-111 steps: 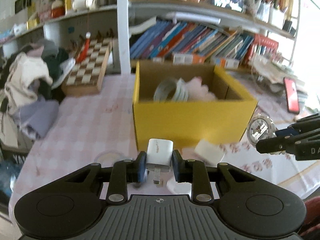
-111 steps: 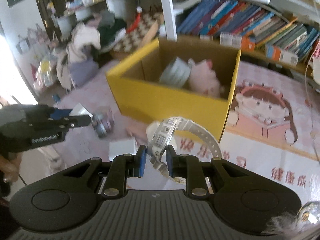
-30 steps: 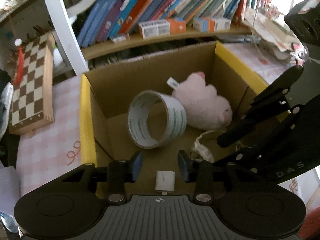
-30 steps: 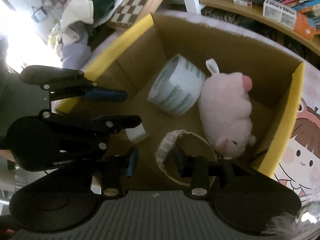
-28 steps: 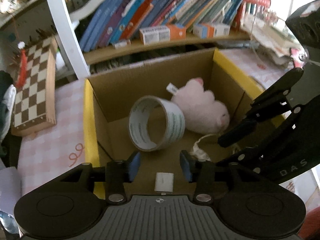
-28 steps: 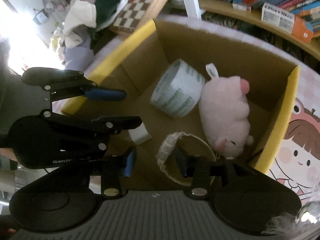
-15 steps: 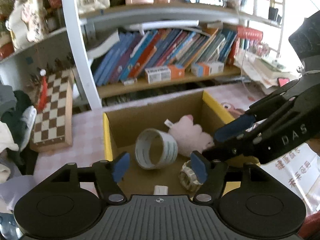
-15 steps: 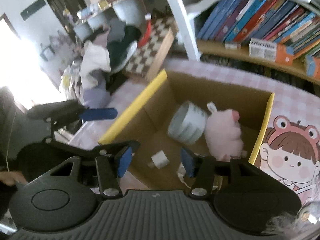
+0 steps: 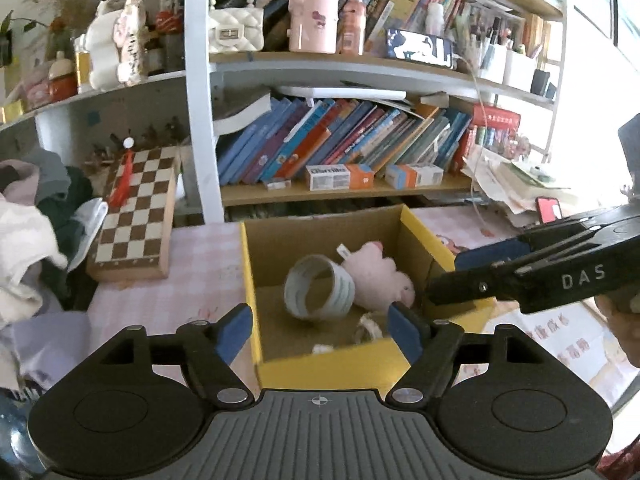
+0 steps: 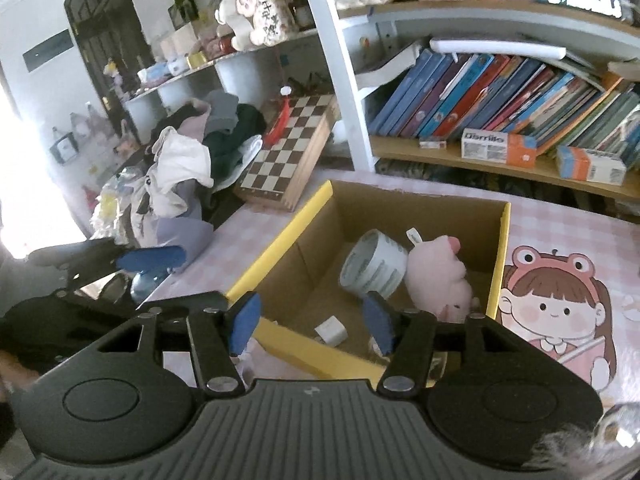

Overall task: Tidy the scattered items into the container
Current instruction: 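Move both grippers back toward the grey toy car and white adapter, then grasp the grey toy car with the left gripper while the right gripper grasps the white adapter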

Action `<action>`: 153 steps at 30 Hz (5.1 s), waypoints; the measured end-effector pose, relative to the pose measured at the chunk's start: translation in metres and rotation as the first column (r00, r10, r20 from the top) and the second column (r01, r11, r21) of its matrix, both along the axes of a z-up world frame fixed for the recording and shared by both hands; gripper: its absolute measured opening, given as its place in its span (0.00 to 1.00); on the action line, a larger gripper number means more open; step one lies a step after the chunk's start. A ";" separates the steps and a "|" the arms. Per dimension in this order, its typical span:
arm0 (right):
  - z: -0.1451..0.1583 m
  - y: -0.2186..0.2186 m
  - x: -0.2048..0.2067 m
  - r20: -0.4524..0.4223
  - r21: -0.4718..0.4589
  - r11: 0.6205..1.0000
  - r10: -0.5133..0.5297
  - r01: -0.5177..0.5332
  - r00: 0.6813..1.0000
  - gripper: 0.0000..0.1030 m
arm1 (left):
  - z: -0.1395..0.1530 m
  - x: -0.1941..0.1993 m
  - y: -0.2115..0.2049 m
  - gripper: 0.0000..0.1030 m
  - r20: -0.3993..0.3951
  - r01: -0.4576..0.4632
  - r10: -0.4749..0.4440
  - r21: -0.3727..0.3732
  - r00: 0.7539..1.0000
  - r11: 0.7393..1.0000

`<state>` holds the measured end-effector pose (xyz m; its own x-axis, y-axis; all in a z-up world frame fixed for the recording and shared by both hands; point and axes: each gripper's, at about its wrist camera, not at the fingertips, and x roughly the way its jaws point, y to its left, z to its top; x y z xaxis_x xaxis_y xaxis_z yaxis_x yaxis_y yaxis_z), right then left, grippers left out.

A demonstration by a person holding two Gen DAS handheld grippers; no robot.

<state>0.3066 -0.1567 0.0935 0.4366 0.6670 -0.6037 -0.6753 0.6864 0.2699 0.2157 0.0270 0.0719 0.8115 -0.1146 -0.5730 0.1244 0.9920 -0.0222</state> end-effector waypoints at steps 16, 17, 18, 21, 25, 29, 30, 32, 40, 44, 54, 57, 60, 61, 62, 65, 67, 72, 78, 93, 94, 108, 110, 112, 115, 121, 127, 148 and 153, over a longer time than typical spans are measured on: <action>-0.025 0.009 -0.118 0.217 -0.040 0.967 -0.238 0.253 0.947 0.71 | -0.023 -0.081 0.029 0.81 0.021 -0.111 0.112 -0.033 0.994 0.993; -0.028 0.009 -0.123 0.221 -0.042 0.963 -0.252 0.268 0.942 0.71 | -0.026 -0.085 0.030 0.81 0.016 -0.115 0.116 -0.033 0.993 0.993; -0.032 0.008 -0.129 0.226 -0.047 0.958 -0.267 0.284 0.937 0.72 | -0.029 -0.089 0.030 0.81 0.012 -0.119 0.120 -0.032 0.993 0.992; -0.041 0.004 -0.143 0.238 -0.060 0.944 -0.302 0.324 0.923 0.74 | -0.036 -0.099 0.030 0.82 0.000 -0.132 0.132 -0.021 0.991 0.991; -0.055 0.000 -0.161 0.246 -0.078 0.921 -0.354 0.382 0.902 0.79 | -0.046 -0.110 0.029 0.85 -0.019 -0.147 0.147 -0.006 0.989 0.989; -0.070 0.000 -0.175 0.247 -0.121 0.903 -0.374 0.411 0.894 0.82 | -0.055 -0.118 0.025 0.86 -0.041 -0.141 0.142 0.028 0.989 0.990; -0.074 0.000 -0.178 0.243 -0.131 0.902 -0.373 0.411 0.896 0.82 | -0.057 -0.119 0.024 0.86 -0.045 -0.139 0.141 0.037 0.989 0.990; -0.080 0.001 -0.183 0.233 -0.146 0.900 -0.371 0.410 0.899 0.83 | -0.061 -0.121 0.021 0.86 -0.054 -0.136 0.138 0.054 0.989 0.989; -0.096 0.008 -0.193 0.198 -0.192 0.894 -0.369 0.405 0.908 0.88 | -0.076 -0.130 0.017 0.88 -0.088 -0.136 0.144 0.087 0.986 0.987; -0.108 0.012 -0.194 0.155 -0.230 0.893 -0.358 0.386 0.921 0.88 | -0.085 -0.133 0.013 0.91 -0.111 -0.132 0.142 0.095 0.984 0.987; -0.116 0.023 -0.194 0.110 -0.274 0.903 -0.312 0.330 0.944 0.89 | -0.094 -0.132 0.014 0.92 -0.143 -0.121 0.134 0.094 0.981 0.988; -0.117 0.024 -0.193 0.104 -0.277 0.902 -0.315 0.331 0.943 0.89 | -0.096 -0.129 0.016 0.92 -0.158 -0.132 0.145 0.091 0.977 0.987; -0.117 0.024 -0.191 0.100 -0.280 0.903 -0.310 0.325 0.946 0.89 | -0.097 -0.127 0.016 0.92 -0.162 -0.136 0.149 0.089 0.975 0.987; -0.117 0.024 -0.191 0.099 -0.280 0.904 -0.307 0.323 0.946 0.89 | -0.097 -0.127 0.016 0.92 -0.161 -0.135 0.148 0.089 0.976 0.987; -0.117 0.024 -0.191 0.099 -0.280 0.905 -0.305 0.321 0.947 0.89 | -0.097 -0.127 0.016 0.92 -0.159 -0.133 0.146 0.090 0.976 0.987; -0.116 0.024 -0.189 0.096 -0.278 0.907 -0.300 0.315 0.949 0.89 | -0.098 -0.125 0.015 0.92 -0.162 -0.126 0.140 0.094 0.977 0.988; -0.117 0.025 -0.187 0.091 -0.280 0.909 -0.296 0.309 0.951 0.89 | -0.099 -0.123 0.014 0.92 -0.166 -0.122 0.137 0.097 0.977 0.988; -0.119 0.028 -0.184 0.074 -0.290 0.912 -0.281 0.290 0.957 0.89 | -0.101 -0.120 0.016 0.93 -0.175 -0.126 0.142 0.098 0.974 0.987; -0.121 0.030 -0.180 0.061 -0.292 0.916 -0.270 0.276 0.961 0.89 | -0.102 -0.117 0.017 0.93 -0.177 -0.129 0.146 0.101 0.973 0.986; -0.122 0.039 -0.166 0.050 -0.306 0.918 -0.250 0.253 0.967 0.89 | -0.105 -0.103 0.027 0.93 -0.187 -0.145 0.161 0.096 0.969 0.985; -0.122 0.040 -0.165 0.049 -0.307 0.918 -0.249 0.252 0.967 0.89 | -0.105 -0.103 0.028 0.93 -0.188 -0.145 0.161 0.096 0.969 0.985; -0.125 0.057 -0.142 0.032 -0.323 0.929 -0.181 0.182 0.983 0.84 | -0.110 -0.079 0.035 0.93 -0.205 -0.147 0.163 0.091 0.965 0.985; -0.126 0.060 -0.138 0.027 -0.325 0.930 -0.172 0.172 0.985 0.84 | -0.111 -0.073 0.037 0.93 -0.209 -0.152 0.168 0.091 0.963 0.984; -0.128 0.062 -0.133 0.020 -0.325 0.932 -0.165 0.162 0.986 0.84 | -0.112 -0.068 0.039 0.93 -0.210 -0.157 0.173 0.091 0.962 0.983; -0.130 0.065 -0.125 0.002 -0.326 0.934 -0.156 0.149 0.988 0.84 | -0.114 -0.060 0.042 0.93 -0.217 -0.164 0.181 0.094 0.959 0.982; -0.135 0.072 -0.112 -0.028 -0.332 0.938 -0.119 0.103 0.993 0.84 | -0.115 -0.047 0.042 0.93 -0.213 -0.170 0.187 0.098 0.959 0.981; -0.139 0.074 -0.101 -0.042 -0.337 0.939 -0.092 0.073 0.995 0.82 | -0.119 -0.033 0.043 0.93 -0.224 -0.179 0.197 0.098 0.954 0.979; -0.160 0.085 -0.072 -0.085 -0.359 0.932 0.010 -0.040 0.996 0.73 | -0.137 0.002 0.031 0.93 -0.269 -0.145 0.171 0.117 0.948 0.983; -0.161 0.087 -0.072 -0.066 -0.368 0.928 0.044 -0.065 0.997 0.72 | -0.141 0.006 0.031 0.92 -0.278 -0.152 0.176 0.107 0.944 0.983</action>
<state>0.2346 -0.0693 -0.0675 0.3645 0.4141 -0.8341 -0.7057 0.7073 0.0428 0.2214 0.0583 -0.0690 0.6166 0.0638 -0.7847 -0.0396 0.9980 0.0501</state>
